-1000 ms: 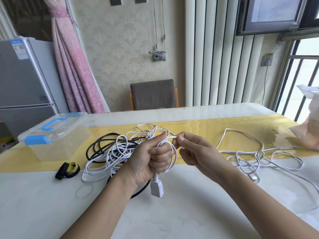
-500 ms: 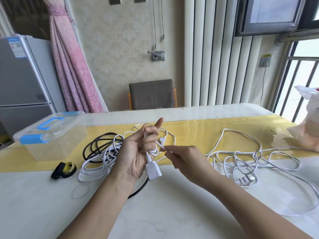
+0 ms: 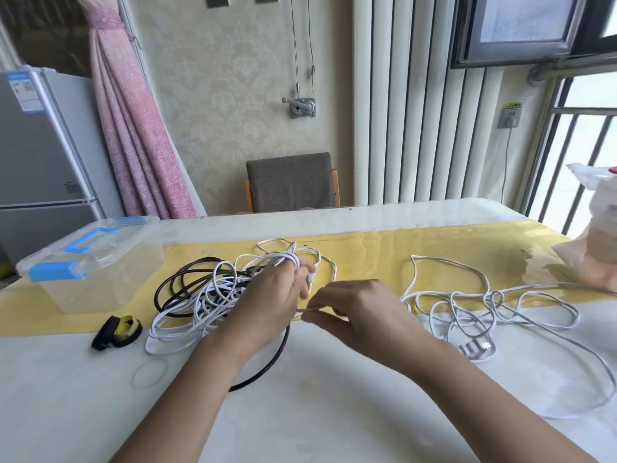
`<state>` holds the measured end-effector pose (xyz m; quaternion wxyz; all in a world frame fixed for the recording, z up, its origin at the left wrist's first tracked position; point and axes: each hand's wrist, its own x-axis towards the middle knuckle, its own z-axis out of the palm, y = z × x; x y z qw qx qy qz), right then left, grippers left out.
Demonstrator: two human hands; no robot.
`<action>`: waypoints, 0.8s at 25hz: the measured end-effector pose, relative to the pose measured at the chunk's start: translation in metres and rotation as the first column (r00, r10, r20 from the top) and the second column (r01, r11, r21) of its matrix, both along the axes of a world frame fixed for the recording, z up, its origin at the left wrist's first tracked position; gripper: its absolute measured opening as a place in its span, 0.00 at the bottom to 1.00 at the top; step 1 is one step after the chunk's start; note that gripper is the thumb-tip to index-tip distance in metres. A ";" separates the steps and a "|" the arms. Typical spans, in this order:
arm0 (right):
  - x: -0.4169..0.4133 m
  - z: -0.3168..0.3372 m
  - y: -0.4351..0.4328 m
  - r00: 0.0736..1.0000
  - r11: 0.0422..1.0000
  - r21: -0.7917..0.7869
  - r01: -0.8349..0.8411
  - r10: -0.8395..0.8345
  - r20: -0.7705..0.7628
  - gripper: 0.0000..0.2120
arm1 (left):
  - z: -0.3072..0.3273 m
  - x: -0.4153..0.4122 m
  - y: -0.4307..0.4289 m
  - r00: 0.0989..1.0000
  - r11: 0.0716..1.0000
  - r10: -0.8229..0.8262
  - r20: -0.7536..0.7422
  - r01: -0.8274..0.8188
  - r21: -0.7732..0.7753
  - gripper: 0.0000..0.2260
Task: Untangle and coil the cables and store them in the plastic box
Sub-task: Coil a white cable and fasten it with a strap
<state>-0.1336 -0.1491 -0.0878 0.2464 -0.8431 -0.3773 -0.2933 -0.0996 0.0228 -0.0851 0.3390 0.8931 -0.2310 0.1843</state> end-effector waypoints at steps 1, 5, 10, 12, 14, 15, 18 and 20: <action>0.001 0.004 -0.004 0.999 0.999 0.045 0.011 -0.013 0.043 0.09 | 0.002 -0.003 -0.001 0.981 0.997 -0.077 -0.180 0.071 -0.039 0.16; 0.006 0.019 -0.026 0.969 0.958 0.265 0.109 -0.161 0.186 0.11 | 0.017 -0.014 -0.004 0.708 0.878 -0.412 -0.573 0.142 -0.456 0.25; 0.011 0.023 -0.038 0.934 0.892 0.409 0.192 -0.294 0.201 0.09 | 0.026 -0.014 0.008 0.164 0.603 -0.797 -0.581 0.247 -0.759 0.20; 0.015 0.020 -0.040 0.946 0.891 0.404 0.207 -0.288 0.151 0.10 | 0.026 -0.013 0.009 -0.049 0.383 -0.913 -0.406 0.242 -0.891 0.18; 0.022 0.015 -0.046 0.947 0.896 0.362 0.256 -0.308 0.095 0.12 | 0.028 -0.014 0.009 -0.151 0.200 -0.963 -0.225 0.165 -0.966 0.17; 0.025 0.012 -0.049 0.945 0.901 0.330 0.282 -0.321 0.069 0.12 | 0.029 -0.015 0.009 -0.159 0.134 -0.975 -0.153 0.122 -0.983 0.16; 0.033 0.002 -0.051 0.953 0.928 0.220 0.300 -0.302 -0.025 0.14 | 0.029 -0.013 0.011 -0.065 -0.011 -0.998 0.011 -0.002 -1.000 0.16; 0.035 -0.006 -0.046 0.952 0.953 0.081 0.292 -0.282 -0.117 0.16 | 0.027 -0.009 0.013 -0.015 -0.103 -0.994 0.105 -0.098 -0.990 0.16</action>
